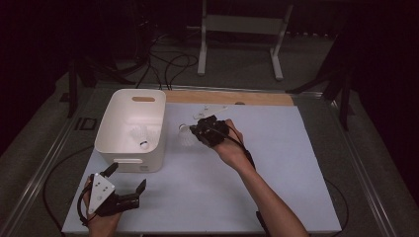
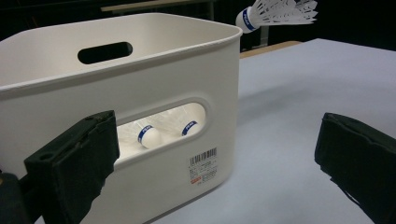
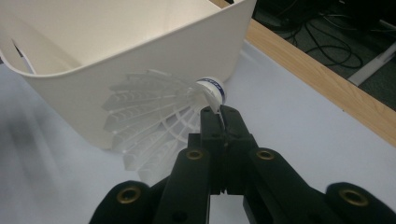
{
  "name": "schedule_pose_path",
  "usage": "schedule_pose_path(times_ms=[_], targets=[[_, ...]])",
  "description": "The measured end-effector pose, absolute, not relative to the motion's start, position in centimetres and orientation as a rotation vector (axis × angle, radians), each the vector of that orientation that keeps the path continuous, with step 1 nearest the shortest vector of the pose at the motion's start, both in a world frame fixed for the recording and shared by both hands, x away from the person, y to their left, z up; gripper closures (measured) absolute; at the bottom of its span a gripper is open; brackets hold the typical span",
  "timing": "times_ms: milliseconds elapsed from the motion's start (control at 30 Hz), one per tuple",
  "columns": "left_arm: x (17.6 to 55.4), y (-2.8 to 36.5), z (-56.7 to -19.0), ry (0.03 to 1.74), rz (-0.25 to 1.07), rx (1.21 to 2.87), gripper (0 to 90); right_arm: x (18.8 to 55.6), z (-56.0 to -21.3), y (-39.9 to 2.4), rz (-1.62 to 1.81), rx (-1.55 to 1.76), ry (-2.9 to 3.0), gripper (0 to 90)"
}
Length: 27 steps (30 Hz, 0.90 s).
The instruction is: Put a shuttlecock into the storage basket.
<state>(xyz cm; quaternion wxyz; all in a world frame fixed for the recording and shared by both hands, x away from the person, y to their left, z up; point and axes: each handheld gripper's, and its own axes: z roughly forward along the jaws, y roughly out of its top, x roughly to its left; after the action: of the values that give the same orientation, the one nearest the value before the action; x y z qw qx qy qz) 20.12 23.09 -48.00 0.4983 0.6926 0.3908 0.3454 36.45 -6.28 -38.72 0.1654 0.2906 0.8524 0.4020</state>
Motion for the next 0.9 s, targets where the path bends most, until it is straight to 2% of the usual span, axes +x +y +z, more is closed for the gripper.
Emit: schedule_pose_path(times_ms=[900], targets=[[20.15, 23.04, -48.01, 0.944, 0.835, 1.677, 0.4, 36.61, -37.72, -5.81, 1.17, 0.814, 2.423, 89.9]])
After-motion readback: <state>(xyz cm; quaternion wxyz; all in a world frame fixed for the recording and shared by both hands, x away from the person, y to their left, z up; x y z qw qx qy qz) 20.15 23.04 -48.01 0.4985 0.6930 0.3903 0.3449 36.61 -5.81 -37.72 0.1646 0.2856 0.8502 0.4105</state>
